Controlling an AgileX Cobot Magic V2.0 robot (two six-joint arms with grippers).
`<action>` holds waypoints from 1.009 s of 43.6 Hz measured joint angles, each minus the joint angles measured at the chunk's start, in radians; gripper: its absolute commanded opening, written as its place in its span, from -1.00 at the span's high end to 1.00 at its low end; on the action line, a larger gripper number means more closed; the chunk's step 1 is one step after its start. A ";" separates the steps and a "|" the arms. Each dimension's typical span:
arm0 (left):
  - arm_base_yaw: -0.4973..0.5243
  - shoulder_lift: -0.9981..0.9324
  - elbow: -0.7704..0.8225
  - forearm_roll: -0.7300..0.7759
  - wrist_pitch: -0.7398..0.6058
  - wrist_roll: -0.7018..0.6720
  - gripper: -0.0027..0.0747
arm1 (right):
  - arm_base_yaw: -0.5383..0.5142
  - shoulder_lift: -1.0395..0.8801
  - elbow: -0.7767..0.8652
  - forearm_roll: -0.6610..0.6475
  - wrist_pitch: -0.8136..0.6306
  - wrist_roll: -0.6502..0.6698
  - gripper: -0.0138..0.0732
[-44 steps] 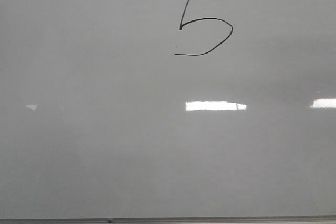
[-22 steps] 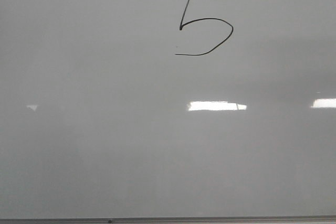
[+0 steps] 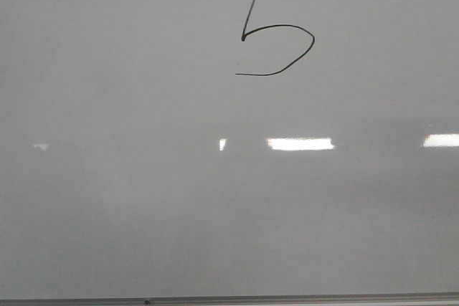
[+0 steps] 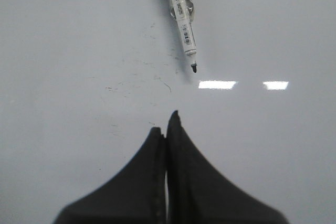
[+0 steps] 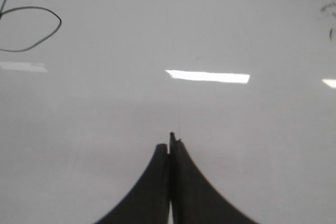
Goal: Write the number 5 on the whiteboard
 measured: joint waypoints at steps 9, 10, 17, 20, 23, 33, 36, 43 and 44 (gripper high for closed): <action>0.000 0.000 0.000 0.000 0.000 0.000 0.98 | -0.037 -0.047 0.055 -0.005 0.004 0.035 0.85; 0.000 0.000 0.000 0.000 0.000 0.000 0.98 | -0.037 -0.048 0.055 -0.005 0.004 0.035 0.85; 0.000 0.000 0.000 0.000 0.000 0.000 0.98 | -0.037 -0.048 0.055 -0.005 0.004 0.037 0.85; 0.000 0.000 0.000 0.000 0.000 0.000 0.98 | -0.037 -0.048 0.055 -0.005 0.004 0.037 0.85; 0.000 0.000 0.000 0.000 0.000 0.000 0.98 | -0.037 -0.048 0.055 -0.006 0.004 0.039 0.85; 0.000 0.000 0.000 0.000 0.000 0.000 0.98 | -0.037 -0.049 0.055 -0.006 0.004 0.039 0.85; 0.000 0.000 0.000 0.000 0.000 0.000 0.98 | -0.037 -0.049 0.055 -0.006 0.004 0.039 0.85; 0.000 0.000 0.000 0.000 0.000 0.000 0.98 | -0.037 -0.049 0.055 -0.006 0.004 0.039 0.85; 0.000 0.000 0.000 0.000 0.000 0.000 0.98 | -0.037 -0.049 0.055 -0.006 0.004 0.039 0.85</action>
